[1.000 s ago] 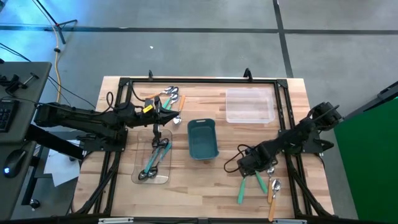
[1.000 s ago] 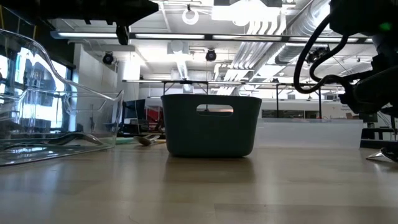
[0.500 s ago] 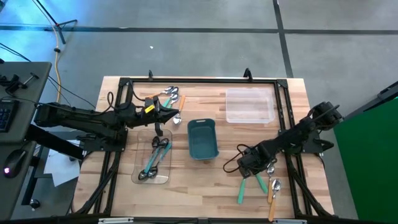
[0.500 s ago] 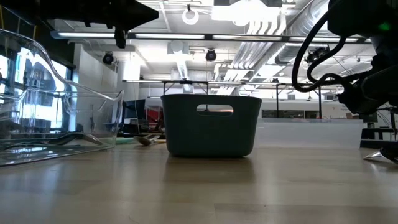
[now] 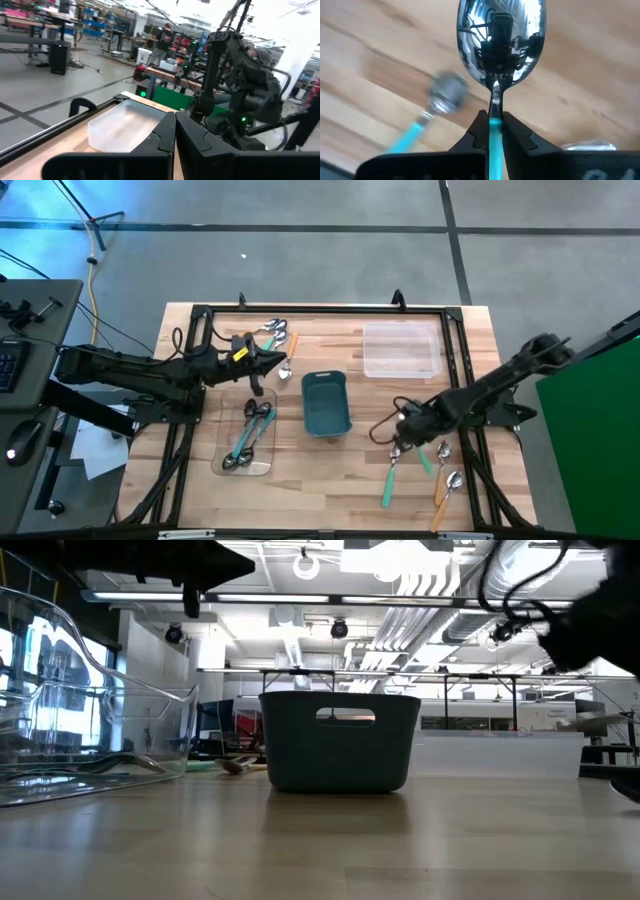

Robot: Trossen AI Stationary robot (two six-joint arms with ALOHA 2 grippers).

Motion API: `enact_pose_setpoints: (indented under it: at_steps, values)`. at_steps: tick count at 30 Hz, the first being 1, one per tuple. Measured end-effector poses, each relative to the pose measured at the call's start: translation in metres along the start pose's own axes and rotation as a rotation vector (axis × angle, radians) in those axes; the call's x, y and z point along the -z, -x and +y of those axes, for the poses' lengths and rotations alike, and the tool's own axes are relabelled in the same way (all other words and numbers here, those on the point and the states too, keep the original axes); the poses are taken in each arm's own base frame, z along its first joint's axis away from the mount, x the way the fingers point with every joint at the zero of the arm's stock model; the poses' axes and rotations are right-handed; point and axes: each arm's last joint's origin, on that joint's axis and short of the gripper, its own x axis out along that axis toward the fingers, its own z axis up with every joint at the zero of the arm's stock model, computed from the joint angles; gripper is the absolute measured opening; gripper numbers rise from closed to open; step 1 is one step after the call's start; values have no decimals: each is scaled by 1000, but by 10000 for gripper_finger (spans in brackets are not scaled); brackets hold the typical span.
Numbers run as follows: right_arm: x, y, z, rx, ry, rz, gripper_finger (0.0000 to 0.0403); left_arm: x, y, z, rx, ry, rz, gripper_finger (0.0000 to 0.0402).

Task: Sort silverware by color (type)
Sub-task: Put the light blue spoon into the blue bin

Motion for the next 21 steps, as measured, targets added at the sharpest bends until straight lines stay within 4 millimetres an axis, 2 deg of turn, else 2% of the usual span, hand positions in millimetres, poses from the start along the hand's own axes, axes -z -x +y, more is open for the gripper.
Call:
enact_pose_setpoints:
  at_steps: [6, 14, 17, 21]
  values:
    - [-25, 23, 14, -273, 33, -252, 10, 0, 0, 0, -1, 20, -2, 15]
    - [-74, 46, 54, -629, 293, -643, 10, 0, 0, -1, 22, 57, 5, 36]
    - [-91, 58, 64, -649, 377, -763, 10, 0, 0, -2, 47, 81, 13, 51]
    - [-103, 88, 82, -622, 582, -910, 10, 0, 0, -2, 64, 145, 20, 81]
